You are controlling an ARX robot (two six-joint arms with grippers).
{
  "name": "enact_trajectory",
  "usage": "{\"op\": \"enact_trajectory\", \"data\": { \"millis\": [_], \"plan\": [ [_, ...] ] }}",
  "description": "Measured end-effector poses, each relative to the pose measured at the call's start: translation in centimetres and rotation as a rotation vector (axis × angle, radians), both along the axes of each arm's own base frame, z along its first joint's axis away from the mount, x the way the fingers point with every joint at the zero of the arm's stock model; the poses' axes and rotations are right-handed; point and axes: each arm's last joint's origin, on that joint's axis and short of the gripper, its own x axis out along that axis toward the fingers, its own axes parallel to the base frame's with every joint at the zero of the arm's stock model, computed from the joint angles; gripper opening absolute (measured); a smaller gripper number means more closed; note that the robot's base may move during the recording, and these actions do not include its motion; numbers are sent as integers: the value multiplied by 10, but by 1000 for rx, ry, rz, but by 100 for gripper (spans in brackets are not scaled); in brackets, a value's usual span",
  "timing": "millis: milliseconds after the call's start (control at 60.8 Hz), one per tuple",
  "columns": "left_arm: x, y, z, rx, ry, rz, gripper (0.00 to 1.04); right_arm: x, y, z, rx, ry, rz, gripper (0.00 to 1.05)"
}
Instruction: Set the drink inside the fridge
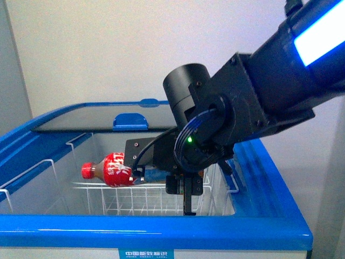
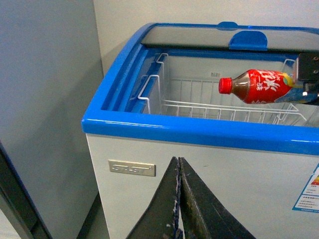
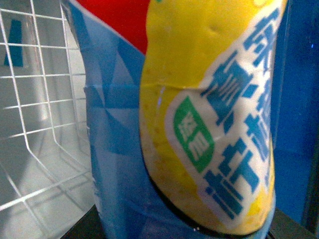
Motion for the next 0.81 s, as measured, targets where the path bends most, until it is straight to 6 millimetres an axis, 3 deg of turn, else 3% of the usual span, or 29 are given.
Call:
{"op": "enact_trajectory", "data": {
  "millis": [296, 592, 806],
  "plan": [
    [0, 0, 0, 0, 0, 0, 3, 15, 9, -48, -45, -19, 7, 42],
    [0, 0, 0, 0, 0, 0, 3, 11, 19, -67, -45, 19, 14, 42],
    [0, 0, 0, 0, 0, 0, 3, 8, 21, -71, -43, 66, 24, 70]
  ]
}}
